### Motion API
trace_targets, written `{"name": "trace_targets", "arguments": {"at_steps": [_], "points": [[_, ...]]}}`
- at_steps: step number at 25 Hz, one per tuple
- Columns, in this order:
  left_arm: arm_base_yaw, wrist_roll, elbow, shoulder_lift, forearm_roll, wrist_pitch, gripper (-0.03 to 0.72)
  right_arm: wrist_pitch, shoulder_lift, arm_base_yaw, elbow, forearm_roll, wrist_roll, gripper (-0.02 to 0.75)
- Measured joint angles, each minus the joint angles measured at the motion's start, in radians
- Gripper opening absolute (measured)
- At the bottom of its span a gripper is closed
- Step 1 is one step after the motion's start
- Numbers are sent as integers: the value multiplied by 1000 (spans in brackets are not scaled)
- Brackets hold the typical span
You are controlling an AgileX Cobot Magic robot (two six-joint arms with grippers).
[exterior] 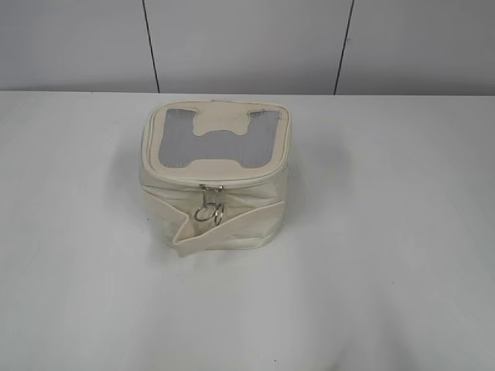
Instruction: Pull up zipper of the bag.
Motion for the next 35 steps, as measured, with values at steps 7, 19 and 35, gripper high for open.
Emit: {"name": "trace_targets", "arguments": {"at_steps": [7, 19, 35], "points": [[174, 0, 0, 0, 0, -2, 200, 0, 0, -164, 0, 0, 0, 506], [238, 0, 0, 0, -5, -4, 200, -1, 0, -254, 0, 0, 0, 506], [238, 0, 0, 0, 0, -5, 200, -2, 0, -254, 0, 0, 1, 506]]}}
